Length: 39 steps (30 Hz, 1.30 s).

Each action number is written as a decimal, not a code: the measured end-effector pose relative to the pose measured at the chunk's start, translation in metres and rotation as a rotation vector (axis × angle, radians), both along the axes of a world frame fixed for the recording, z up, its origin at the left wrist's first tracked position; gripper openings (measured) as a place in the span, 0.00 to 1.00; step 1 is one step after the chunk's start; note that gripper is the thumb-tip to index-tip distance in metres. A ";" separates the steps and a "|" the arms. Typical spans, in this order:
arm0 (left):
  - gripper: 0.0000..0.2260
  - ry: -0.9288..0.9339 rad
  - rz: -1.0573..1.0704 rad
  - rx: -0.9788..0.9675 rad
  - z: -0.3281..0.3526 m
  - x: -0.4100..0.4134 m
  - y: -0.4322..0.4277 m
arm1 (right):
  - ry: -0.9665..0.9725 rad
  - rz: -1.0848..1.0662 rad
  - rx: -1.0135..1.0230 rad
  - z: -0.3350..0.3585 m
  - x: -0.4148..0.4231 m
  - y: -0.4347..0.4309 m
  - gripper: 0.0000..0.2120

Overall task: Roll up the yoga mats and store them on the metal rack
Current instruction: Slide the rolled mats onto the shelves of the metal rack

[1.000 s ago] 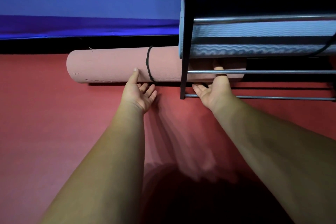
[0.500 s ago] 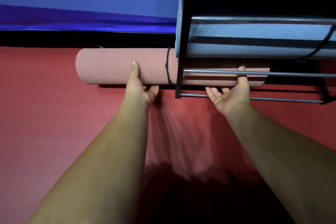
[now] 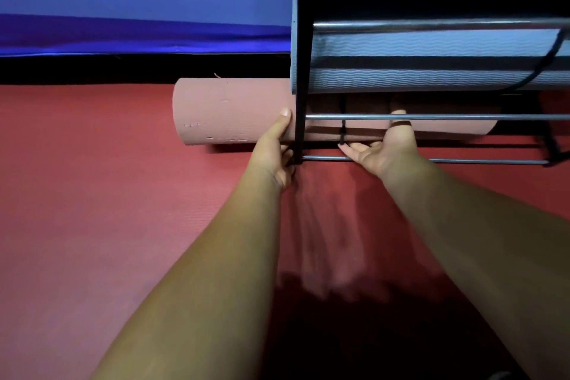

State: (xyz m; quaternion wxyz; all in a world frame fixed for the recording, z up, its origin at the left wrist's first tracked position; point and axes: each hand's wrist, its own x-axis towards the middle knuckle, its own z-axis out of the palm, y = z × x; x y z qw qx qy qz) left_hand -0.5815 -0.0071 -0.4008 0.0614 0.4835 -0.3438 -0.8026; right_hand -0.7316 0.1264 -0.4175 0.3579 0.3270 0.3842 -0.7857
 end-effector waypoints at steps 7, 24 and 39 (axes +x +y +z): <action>0.44 0.056 0.014 0.086 -0.035 0.031 -0.006 | 0.056 -0.076 0.049 0.008 -0.014 0.021 0.48; 0.06 -0.041 -0.260 0.055 -0.016 -0.017 0.068 | 0.216 -0.066 0.043 0.015 -0.076 0.101 0.31; 0.22 0.141 0.085 0.073 -0.018 -0.058 0.071 | 0.158 -0.115 0.109 0.005 -0.091 0.124 0.51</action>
